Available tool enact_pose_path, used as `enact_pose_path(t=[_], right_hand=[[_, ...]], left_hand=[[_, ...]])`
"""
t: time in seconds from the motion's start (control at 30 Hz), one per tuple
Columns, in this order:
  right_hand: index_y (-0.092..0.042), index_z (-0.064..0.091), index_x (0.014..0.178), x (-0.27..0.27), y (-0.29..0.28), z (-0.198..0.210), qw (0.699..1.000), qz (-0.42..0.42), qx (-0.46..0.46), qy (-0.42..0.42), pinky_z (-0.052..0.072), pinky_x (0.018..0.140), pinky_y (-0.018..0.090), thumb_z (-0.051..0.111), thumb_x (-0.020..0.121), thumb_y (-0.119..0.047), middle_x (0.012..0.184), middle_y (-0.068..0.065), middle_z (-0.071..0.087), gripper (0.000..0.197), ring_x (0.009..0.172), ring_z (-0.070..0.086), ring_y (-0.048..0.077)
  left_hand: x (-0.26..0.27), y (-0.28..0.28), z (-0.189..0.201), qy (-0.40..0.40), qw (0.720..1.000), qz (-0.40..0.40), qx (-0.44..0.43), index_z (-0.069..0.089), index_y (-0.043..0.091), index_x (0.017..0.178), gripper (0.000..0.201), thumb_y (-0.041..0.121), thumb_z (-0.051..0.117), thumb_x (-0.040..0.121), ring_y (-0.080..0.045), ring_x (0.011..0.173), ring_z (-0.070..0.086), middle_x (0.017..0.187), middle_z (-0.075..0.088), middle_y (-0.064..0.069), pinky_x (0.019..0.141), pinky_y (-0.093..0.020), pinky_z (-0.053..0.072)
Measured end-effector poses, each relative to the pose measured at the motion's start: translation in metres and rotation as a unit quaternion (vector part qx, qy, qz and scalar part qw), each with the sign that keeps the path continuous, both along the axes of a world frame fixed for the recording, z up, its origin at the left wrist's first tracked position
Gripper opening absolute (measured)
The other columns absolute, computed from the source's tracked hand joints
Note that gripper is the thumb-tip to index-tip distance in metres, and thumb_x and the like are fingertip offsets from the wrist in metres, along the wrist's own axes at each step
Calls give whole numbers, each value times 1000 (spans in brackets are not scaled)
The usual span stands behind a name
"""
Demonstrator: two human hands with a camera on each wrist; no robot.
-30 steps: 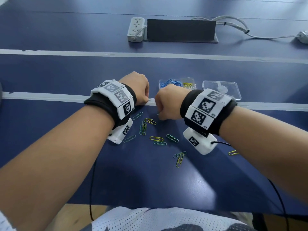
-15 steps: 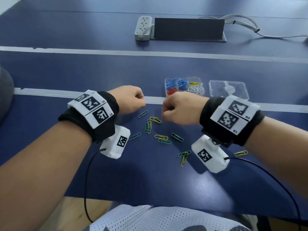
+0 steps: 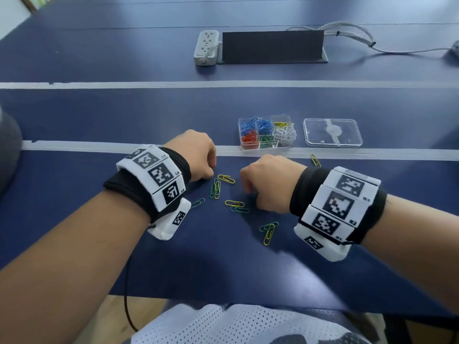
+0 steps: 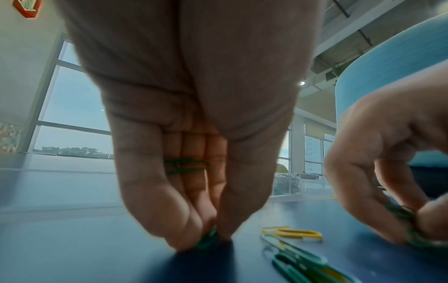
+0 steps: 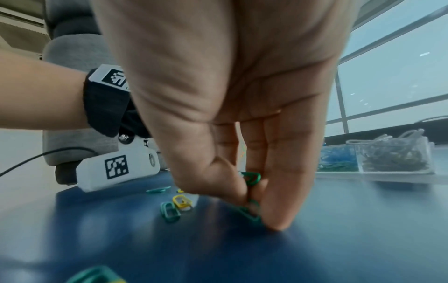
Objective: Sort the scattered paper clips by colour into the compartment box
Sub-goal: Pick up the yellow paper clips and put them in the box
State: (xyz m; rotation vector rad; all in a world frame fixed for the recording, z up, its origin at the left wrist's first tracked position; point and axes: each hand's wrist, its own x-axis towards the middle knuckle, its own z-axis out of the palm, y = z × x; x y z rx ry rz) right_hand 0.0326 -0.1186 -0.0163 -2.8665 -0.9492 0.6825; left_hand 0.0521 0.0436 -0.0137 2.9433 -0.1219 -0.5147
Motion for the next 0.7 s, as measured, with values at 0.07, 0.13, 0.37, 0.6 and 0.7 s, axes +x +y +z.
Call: enact_pose_path(t=[0.07,0.13,0.37,0.6,0.7], right_hand=[[-13,67,97,3,-3,2,998,-46,29,38,49,72,26,56,79,-14,91,6,68,20,86,62,27],[-14,67,86,7,-7,6,974,-141,101,143,51,67,24,51,83,-14,73,5,67,16,67,63,23],[-15,62,70,5,-4,4,958,-168,124,194,44,64,28,49,85,-23,67,3,58,21,64,52,19],[-13,68,88,-8,16,-1,998,-41,15,42,41,63,26,74,74,-36,84,5,60,28,84,60,28],[-10,68,92,-7,19,-2,999,-25,15,27,43,65,27,69,79,-29,86,6,61,23,85,61,29]], left_hand=[[-1,0,-3,1,1000,6,-4,67,21,90,16,15,62,76,-16,79,58,82,59,6,73,-25,48],[-2,3,-5,16,997,46,-64,65,19,89,15,14,57,78,-13,62,59,78,64,3,70,-25,51],[-14,26,-8,104,918,200,-325,49,10,57,15,7,47,71,-18,45,41,57,52,-7,42,-18,37],[-40,39,-9,74,989,60,-117,64,24,77,12,32,73,74,-5,58,50,62,57,9,57,-19,37],[-47,34,-7,55,995,29,-75,69,23,77,19,36,79,67,-2,62,53,64,61,10,60,-21,43]])
